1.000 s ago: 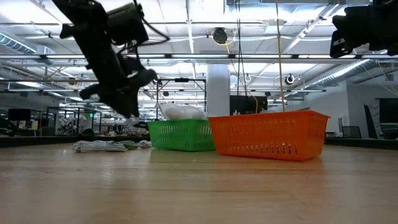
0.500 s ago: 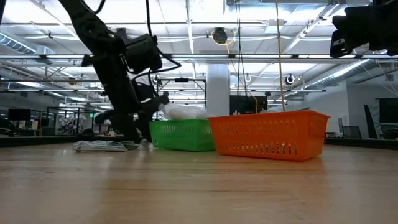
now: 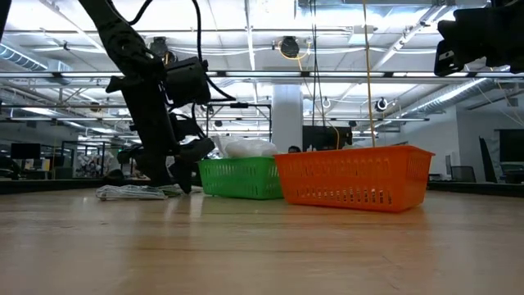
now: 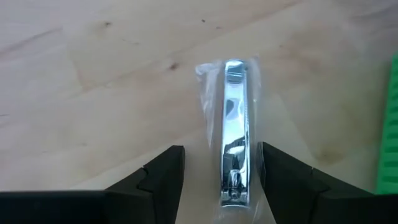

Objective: Pick & Place Travel size toiletries
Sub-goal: Put the silver nail cutter into the orange bin

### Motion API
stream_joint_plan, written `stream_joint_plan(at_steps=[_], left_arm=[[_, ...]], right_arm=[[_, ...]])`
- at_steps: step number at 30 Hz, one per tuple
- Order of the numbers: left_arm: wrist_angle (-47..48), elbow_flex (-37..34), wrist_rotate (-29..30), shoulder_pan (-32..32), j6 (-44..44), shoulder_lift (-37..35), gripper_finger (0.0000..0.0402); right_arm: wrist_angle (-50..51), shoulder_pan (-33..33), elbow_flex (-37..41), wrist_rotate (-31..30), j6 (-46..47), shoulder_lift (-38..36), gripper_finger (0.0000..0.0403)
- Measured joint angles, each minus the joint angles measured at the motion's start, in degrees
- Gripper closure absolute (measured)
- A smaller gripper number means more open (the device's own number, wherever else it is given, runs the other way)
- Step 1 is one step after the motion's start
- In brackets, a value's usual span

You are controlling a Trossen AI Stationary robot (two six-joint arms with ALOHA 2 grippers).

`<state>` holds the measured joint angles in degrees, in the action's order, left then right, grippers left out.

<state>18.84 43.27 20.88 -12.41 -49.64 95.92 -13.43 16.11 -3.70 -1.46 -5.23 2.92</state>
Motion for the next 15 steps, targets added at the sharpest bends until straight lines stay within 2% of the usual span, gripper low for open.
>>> stream_joint_plan(at_steps=[4, 7, 11, 15], left_arm=[[0.40, 0.00, 0.00, -0.58, 0.87, 0.00, 0.0200], [0.39, 0.00, 0.00, -0.60, 2.23, 0.00, 0.0216], [0.34, -0.02, -0.03, -0.60, 4.25, 0.00, 0.0272], [0.45, -0.02, -0.05, -0.60, 6.02, 0.00, 0.0349]], right_arm=[[0.00, 0.01, 0.00, -0.01, 0.00, 0.00, 0.0312], [0.00, 0.00, 0.01, 0.00, 0.00, 0.00, 0.0312], [0.00, -0.01, 0.01, 0.00, 0.00, 0.00, 0.0312], [0.02, -0.01, 0.02, 0.01, 0.00, 0.00, 0.0312]])
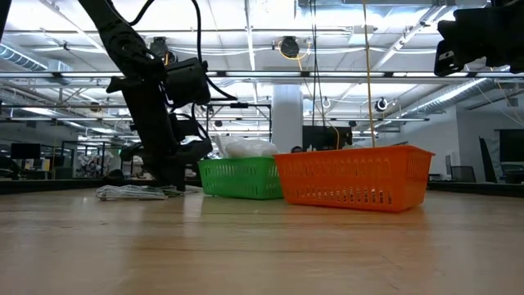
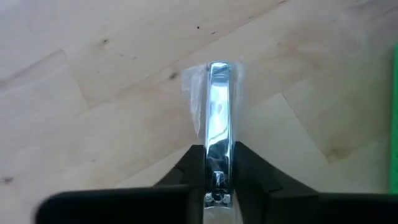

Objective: Pick & Place Travel size toiletries
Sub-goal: Put the silver nail cutter into the orange bin

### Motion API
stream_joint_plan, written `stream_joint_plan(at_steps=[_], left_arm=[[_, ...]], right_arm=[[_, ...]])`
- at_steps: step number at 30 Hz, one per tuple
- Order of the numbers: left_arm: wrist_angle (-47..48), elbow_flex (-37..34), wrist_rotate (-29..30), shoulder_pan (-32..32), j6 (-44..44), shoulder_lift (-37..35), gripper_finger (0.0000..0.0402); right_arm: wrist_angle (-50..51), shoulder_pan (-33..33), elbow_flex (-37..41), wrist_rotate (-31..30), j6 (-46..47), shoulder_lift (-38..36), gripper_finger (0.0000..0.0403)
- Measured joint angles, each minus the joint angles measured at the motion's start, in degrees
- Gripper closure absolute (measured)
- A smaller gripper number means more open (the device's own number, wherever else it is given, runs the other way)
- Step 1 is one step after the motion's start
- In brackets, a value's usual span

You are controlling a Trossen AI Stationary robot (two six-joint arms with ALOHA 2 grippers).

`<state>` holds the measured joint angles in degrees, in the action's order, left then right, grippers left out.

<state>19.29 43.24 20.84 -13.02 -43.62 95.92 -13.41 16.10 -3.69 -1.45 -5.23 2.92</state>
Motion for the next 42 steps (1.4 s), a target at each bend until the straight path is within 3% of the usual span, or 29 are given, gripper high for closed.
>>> stream_joint_plan(at_steps=[2, 7, 15, 23, 26, 33, 38, 42], left_arm=[[0.15, -0.02, 0.34, -0.04, 0.91, -0.02, 0.0371], [1.68, -0.15, 1.82, -0.11, 1.10, -1.90, 0.0368], [3.85, 0.42, 3.59, 1.48, 1.71, -10.89, 0.0368], [-9.80, 0.46, 3.11, 9.30, 8.51, -19.38, 0.0368], [-17.51, 0.66, 0.46, 11.99, 11.68, -20.75, 0.0368], [-20.29, 8.57, -2.31, 18.20, 17.84, -18.22, 0.0368], [-17.59, 16.75, -2.59, 21.56, 23.91, -11.20, 0.0368], [-16.98, 22.12, -6.36, 22.55, 27.41, -3.28, 0.0368]], right_arm=[[-0.02, 0.01, -0.01, -0.01, 0.00, 0.00, 0.0312], [-0.02, 0.01, -0.02, -0.01, 0.00, 0.00, 0.0312], [0.02, 0.01, -0.02, -0.02, 0.00, 0.00, 0.0312], [-0.04, 0.02, -0.02, 0.00, 0.00, 0.00, 0.0312], [-0.05, 0.02, -0.02, -0.01, 0.01, -0.01, 0.0312], [0.02, 0.00, 0.00, -0.02, 0.00, 0.00, 0.0312], [-0.06, 0.02, -0.02, -0.01, 0.00, -0.02, 0.0312], [-0.06, 0.02, -0.02, 0.00, 0.00, -0.02, 0.0312]])
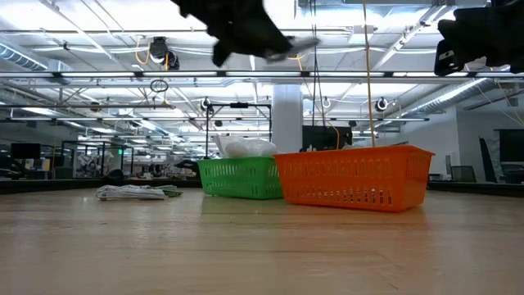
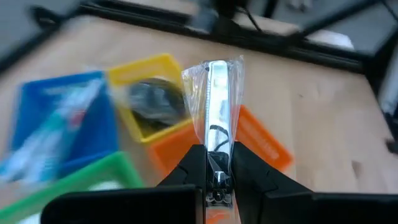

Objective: Pick & Place Travel size toiletries
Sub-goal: Put the silver nail cutter into the orange bin

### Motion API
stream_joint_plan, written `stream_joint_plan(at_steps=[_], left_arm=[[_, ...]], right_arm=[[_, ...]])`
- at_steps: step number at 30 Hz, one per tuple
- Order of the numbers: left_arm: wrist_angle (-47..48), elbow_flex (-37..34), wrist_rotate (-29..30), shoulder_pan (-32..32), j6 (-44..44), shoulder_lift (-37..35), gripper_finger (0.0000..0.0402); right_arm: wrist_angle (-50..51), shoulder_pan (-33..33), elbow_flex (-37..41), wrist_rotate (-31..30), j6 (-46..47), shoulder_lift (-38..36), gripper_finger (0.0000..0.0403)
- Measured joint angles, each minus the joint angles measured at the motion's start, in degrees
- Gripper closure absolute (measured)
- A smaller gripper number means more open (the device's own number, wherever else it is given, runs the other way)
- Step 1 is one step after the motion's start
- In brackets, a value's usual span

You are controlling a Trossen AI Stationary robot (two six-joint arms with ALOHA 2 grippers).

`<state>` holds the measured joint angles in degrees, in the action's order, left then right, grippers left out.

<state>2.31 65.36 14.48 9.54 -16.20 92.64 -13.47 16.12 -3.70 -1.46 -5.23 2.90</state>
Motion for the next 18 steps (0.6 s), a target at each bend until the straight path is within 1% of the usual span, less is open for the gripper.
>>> stream_joint_plan(at_steps=[3, 5, 8, 12, 18], left_arm=[[-0.60, 3.37, -6.00, 0.00, 1.41, 5.41, 0.0368], [-0.59, 4.93, -8.79, 0.00, 2.31, 8.70, 0.0368], [-0.79, 5.80, -9.24, -0.12, 2.57, 12.81, 0.0358], [-2.83, 6.08, -9.33, -0.66, 2.65, 16.57, 0.0342], [-3.75, 6.10, -9.51, -1.76, 2.18, 19.82, 0.0350]], right_arm=[[0.05, 0.00, 0.01, 0.00, 0.00, 0.02, 0.0312], [0.12, 0.00, 0.00, -0.01, 0.00, 0.02, 0.0312], [0.02, 0.00, 0.02, 0.00, 0.00, 0.00, 0.0312], [0.08, -0.01, 0.02, -0.01, 0.00, 0.00, 0.0312], [0.08, -0.02, 0.01, -0.01, 0.00, 0.02, 0.0312]])
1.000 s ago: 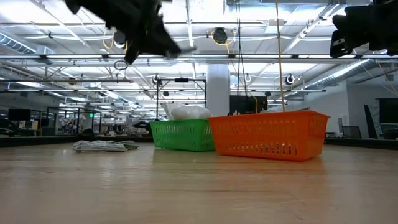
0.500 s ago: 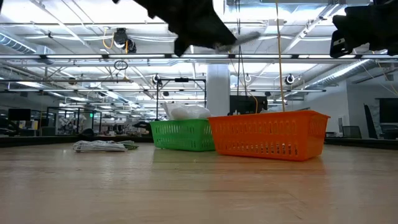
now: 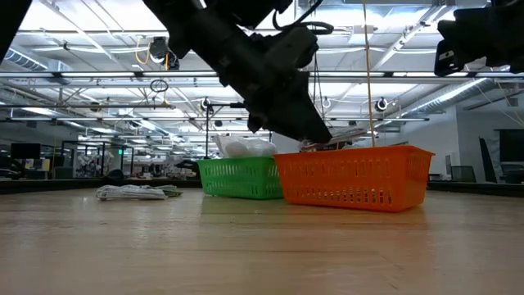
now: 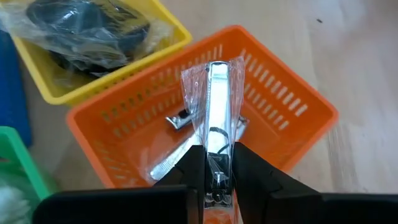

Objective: Pick & Place Travel size toiletries
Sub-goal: Put the silver nail cutter into the orange bin

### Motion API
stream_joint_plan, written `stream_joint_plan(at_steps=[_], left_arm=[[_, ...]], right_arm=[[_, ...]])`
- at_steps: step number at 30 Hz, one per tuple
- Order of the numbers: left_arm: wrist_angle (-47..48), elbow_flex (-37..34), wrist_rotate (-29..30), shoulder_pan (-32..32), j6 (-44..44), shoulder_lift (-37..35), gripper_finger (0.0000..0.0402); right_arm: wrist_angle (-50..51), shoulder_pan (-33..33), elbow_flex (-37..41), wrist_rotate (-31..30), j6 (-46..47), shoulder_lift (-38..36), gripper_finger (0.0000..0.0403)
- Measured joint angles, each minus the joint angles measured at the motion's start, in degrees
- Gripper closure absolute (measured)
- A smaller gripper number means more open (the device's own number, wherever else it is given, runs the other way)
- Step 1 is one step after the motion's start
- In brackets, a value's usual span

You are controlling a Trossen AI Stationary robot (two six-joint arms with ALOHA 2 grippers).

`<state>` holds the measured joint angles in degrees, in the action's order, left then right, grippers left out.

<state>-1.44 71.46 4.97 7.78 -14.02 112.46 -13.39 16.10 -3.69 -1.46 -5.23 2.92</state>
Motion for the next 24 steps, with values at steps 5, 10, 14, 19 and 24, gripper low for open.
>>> stream_joint_plan(at_steps=[5, 10, 14, 19, 24], left_arm=[[-0.20, 0.00, -0.02, -0.85, -1.60, -0.03, 0.0331], [-0.35, 0.00, 0.00, -1.53, -2.98, -0.45, 0.0295], [-0.39, 0.00, -0.06, -1.58, -2.98, -0.45, 0.0258], [-0.53, 0.00, -0.28, -1.54, -2.73, -0.45, 0.0220], [0.02, -0.02, -0.52, -1.54, -0.32, -1.15, 0.0201]], right_arm=[[-0.05, 0.00, -0.01, 0.00, 0.00, 0.00, 0.0312], [-0.02, 0.02, 0.00, 0.01, 0.00, -0.01, 0.0312], [-0.02, 0.00, 0.01, -0.01, 0.00, 0.00, 0.0312], [-0.03, 0.02, -0.01, 0.01, 0.00, 0.00, 0.0312], [-0.02, 0.02, 0.01, -0.01, 0.00, 0.00, 0.0312]])
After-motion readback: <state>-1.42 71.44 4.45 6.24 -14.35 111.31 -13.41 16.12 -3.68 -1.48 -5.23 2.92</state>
